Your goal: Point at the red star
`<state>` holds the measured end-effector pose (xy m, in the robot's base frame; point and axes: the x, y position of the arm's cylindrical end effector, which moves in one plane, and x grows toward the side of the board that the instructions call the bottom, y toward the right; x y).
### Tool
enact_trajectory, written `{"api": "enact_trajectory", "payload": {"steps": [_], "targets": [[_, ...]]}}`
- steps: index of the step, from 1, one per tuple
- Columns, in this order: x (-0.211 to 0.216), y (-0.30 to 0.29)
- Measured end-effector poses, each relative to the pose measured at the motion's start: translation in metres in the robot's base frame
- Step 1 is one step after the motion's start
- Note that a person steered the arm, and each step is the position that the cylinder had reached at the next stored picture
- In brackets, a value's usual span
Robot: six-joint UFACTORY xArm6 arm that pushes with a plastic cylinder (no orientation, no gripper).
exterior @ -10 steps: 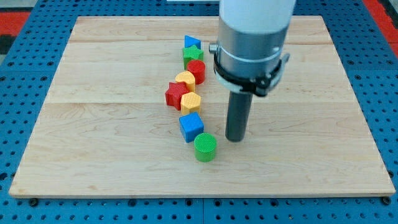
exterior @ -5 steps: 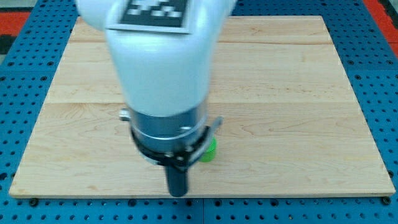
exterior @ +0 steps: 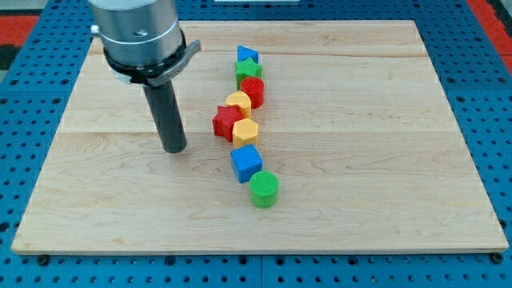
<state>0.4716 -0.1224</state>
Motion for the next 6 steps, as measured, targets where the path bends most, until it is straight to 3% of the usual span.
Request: {"api": "enact_trajectory", "payload": {"steps": [2,6], "targets": [[-0.037,-0.020],[-0.048,-0.015]]}}
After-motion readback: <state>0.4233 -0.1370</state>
